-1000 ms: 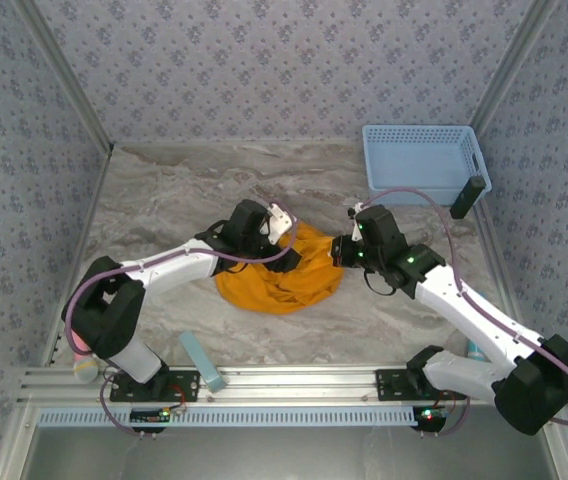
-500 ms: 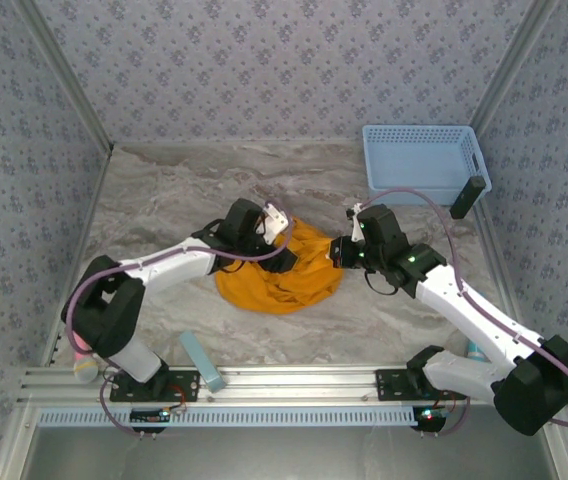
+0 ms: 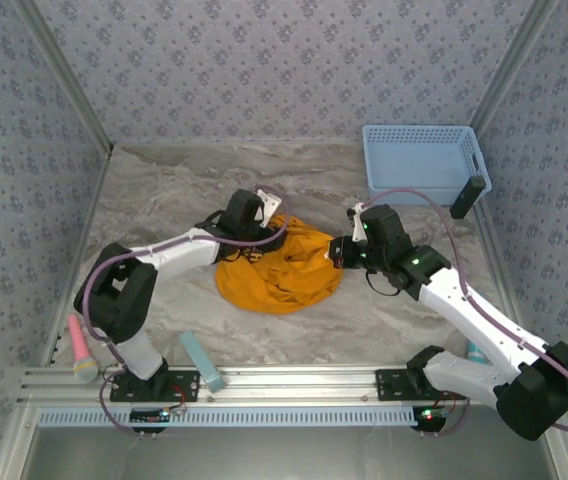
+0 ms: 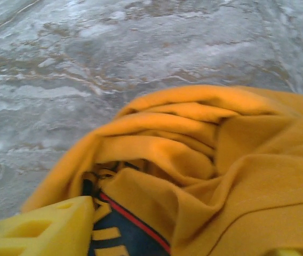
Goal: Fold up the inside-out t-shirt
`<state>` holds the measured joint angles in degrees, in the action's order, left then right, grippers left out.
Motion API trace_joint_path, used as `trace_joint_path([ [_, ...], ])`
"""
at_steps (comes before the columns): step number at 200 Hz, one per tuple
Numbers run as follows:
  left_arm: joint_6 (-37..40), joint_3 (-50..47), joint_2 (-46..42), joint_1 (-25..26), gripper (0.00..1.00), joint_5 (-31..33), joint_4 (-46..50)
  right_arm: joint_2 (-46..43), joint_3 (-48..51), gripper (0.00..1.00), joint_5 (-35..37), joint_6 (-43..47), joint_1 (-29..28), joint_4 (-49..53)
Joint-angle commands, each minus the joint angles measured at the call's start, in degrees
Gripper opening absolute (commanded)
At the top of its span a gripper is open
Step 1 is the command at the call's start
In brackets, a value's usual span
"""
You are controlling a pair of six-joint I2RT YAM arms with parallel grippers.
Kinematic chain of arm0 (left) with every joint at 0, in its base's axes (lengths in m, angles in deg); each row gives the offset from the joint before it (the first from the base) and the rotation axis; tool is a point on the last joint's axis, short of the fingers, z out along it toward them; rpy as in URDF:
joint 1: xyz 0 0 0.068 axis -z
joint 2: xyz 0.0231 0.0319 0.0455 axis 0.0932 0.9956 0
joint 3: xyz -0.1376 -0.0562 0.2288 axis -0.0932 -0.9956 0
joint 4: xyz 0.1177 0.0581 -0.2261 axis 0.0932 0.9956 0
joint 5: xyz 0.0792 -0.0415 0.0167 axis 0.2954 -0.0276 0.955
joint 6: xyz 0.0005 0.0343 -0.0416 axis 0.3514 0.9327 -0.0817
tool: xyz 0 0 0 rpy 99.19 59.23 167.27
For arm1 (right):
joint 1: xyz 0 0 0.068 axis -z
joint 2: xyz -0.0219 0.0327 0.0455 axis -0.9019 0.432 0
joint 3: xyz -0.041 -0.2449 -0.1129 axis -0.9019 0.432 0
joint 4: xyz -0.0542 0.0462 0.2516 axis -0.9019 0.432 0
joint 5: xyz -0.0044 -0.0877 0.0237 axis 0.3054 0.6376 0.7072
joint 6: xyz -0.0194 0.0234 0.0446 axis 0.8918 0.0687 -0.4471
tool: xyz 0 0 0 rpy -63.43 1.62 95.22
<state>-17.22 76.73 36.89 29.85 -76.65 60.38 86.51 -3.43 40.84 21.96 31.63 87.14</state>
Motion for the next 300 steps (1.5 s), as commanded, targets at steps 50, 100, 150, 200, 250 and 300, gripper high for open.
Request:
trace_joint_path([
  [50,-0.27,0.89,-1.12,-3.70,0.28,0.43,8.62,-3.09,-0.34,0.00,6.95,0.13,0.20,1.21],
  [100,4.10,18.52,-6.93,-5.40,0.05,-1.55,29.67,4.47,-9.99,0.00,22.96,1.28,1.07,2.97],
  [150,0.97,47.42,-7.79,-7.46,0.00,2.67,36.61,20.90,-43.56,0.00,28.19,11.05,4.23,5.97],
  [200,-8.04,66.01,-11.38,-5.48,0.00,4.65,40.79,20.28,-64.20,0.00,17.62,16.72,5.69,12.48],
  [250,-7.02,44.85,-27.06,0.20,0.00,3.13,33.30,7.39,-59.15,0.00,4.44,17.21,5.57,19.59],
  [300,-4.26,52.06,-25.33,1.38,0.00,1.19,37.34,5.53,-62.66,0.00,1.54,16.69,5.94,20.92],
])
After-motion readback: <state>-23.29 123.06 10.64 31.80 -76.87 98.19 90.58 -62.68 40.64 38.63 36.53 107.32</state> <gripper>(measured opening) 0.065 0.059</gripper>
